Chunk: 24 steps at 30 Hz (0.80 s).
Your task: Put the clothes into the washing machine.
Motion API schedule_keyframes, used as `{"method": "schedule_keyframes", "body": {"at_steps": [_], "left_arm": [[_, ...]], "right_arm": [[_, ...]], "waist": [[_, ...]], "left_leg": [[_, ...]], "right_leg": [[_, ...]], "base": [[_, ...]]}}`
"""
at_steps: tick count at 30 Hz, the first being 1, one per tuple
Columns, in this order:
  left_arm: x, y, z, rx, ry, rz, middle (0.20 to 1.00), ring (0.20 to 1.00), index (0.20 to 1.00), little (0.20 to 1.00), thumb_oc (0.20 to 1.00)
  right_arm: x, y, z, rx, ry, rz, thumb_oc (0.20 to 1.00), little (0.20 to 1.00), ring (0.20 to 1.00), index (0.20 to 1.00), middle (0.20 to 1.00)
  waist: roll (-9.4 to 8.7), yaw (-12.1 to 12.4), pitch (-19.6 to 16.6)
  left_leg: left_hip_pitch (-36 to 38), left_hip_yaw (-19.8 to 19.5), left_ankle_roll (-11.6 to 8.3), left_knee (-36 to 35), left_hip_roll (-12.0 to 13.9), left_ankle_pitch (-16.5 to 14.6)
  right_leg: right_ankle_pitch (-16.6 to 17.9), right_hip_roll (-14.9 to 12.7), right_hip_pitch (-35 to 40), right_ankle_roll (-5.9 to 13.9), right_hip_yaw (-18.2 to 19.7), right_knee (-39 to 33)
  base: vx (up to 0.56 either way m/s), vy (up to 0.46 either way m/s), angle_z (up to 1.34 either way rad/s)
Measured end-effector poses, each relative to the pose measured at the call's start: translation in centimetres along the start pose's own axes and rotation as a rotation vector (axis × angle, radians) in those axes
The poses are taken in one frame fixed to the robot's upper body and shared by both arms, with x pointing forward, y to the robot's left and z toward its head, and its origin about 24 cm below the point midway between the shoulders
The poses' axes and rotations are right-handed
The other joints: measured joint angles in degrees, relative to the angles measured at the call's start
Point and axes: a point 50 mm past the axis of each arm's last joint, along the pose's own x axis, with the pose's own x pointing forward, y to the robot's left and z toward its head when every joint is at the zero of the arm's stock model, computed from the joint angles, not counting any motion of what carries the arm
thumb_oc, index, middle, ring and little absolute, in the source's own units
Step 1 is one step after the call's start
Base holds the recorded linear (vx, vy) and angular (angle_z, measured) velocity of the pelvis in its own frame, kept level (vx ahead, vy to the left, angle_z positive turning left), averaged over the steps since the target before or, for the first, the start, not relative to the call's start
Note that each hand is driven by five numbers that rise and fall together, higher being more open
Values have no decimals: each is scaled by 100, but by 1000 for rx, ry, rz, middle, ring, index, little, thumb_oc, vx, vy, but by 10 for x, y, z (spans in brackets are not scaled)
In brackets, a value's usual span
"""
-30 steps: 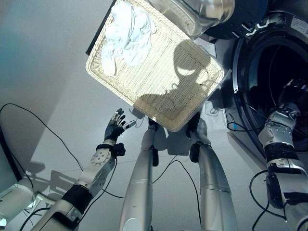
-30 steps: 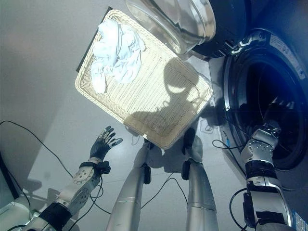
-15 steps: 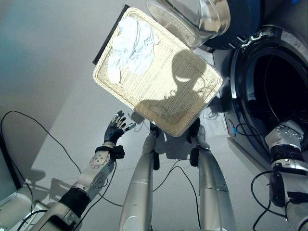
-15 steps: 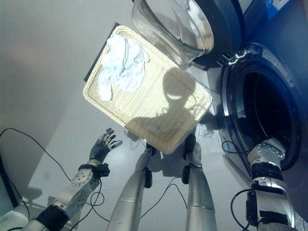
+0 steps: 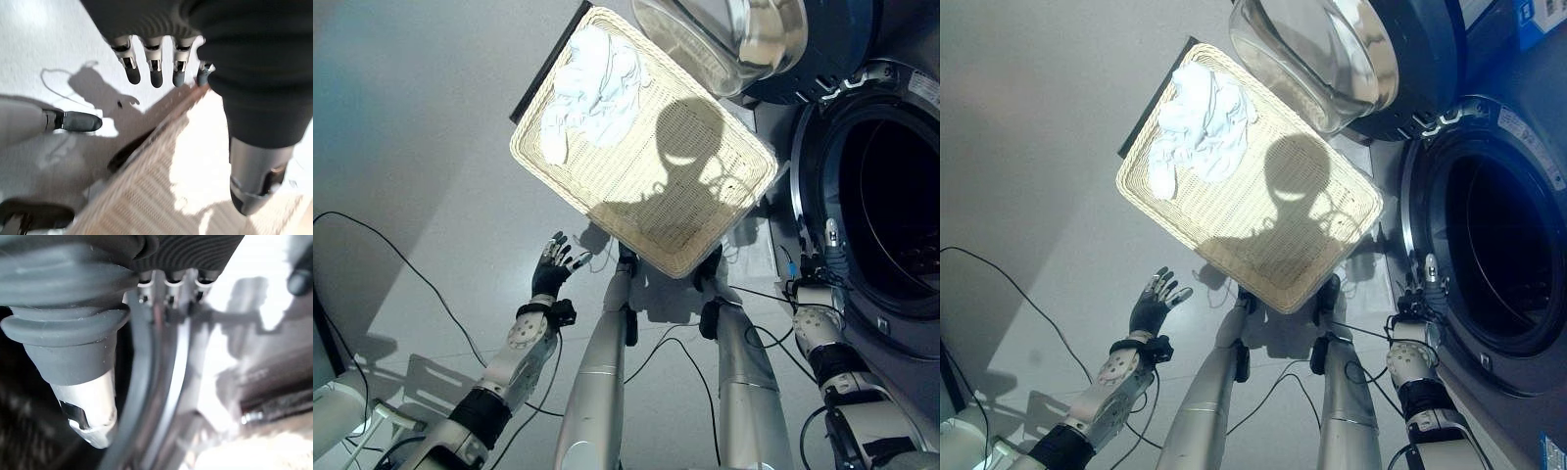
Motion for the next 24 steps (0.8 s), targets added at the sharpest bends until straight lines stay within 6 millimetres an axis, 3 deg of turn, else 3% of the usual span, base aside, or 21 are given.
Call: {"method": "schedule_keyframes", "body": {"at_steps": [3, 7, 12, 13, 15, 17, 20, 24], "left_arm": [[-3, 8, -11, 17, 18, 66, 1000, 1000, 1000, 1000, 1000], [-11, 20, -36, 11, 86, 152, 1000, 1000, 1000, 1000, 1000], [-23, 42, -72, 47, 211, 212, 1000, 1000, 1000, 1000, 1000], [-23, 42, -72, 47, 211, 212, 1000, 1000, 1000, 1000, 1000], [-31, 55, -80, 62, 237, 209, 1000, 1000, 1000, 1000, 1000], [-32, 58, -87, 110, 273, 186, 1000, 1000, 1000, 1000, 1000], [-35, 62, -96, 184, 324, 141, 1000, 1000, 1000, 1000, 1000], [-39, 68, -104, 261, 385, 112, 1000, 1000, 1000, 1000, 1000]], "right_arm": [[-26, 7, -25, -171, 14, 36, 1000, 1000, 1000, 1000, 1000], [-52, -7, -50, -356, 68, 61, 1000, 1000, 1000, 1000, 1000], [-62, -49, -69, -598, 216, 112, 1000, 1000, 1000, 1000, 1000], [-62, -49, -69, -598, 216, 112, 1000, 1000, 1000, 1000, 1000], [-67, -69, -80, -652, 348, 167, 1000, 1000, 1000, 1000, 1000], [-70, -84, -89, -690, 465, 183, 1000, 1000, 1000, 1000, 1000], [-88, -112, -104, -764, 663, 184, 1000, 1000, 1000, 1000, 1000], [-105, -142, -108, -840, 833, 148, 1000, 1000, 1000, 1000, 1000]], "waist": [[-65, -106, -7], [-85, -214, -14], [-194, -204, -27], [-194, -204, -27], [-329, -191, -94], [-350, -187, -91], [-396, -182, -88], [-434, -178, -117]], "left_leg": [[376, 44, 56, -50, -24, -43], [760, 168, 144, -99, -40, -129], [1478, 326, 209, -275, -49, -135], [1478, 326, 209, -275, -49, -135], [1902, 428, 224, -415, -76, -147], [2220, 456, 264, -537, -60, -124], [2917, 491, 267, -779, -78, -126], [3456, 599, 279, -933, -67, -170]], "right_leg": [[35, -1, 398, 56, 35, -139], [126, 3, 824, 227, 153, -390], [305, 28, 1614, 362, 280, -845], [305, 28, 1614, 362, 280, -845], [354, 18, 2015, 427, 354, -1087], [442, 56, 2387, 455, 334, -1268], [519, 63, 3115, 497, 338, -1615], [605, 93, 3683, 583, 407, -1954]], "base": [[-72, 226, -5], [-83, 269, -12], [-44, 212, -10], [-39, 202, -12], [-25, 192, -15], [-4, 131, -3], [3, 124, -4], [52, 113, -14]]}}
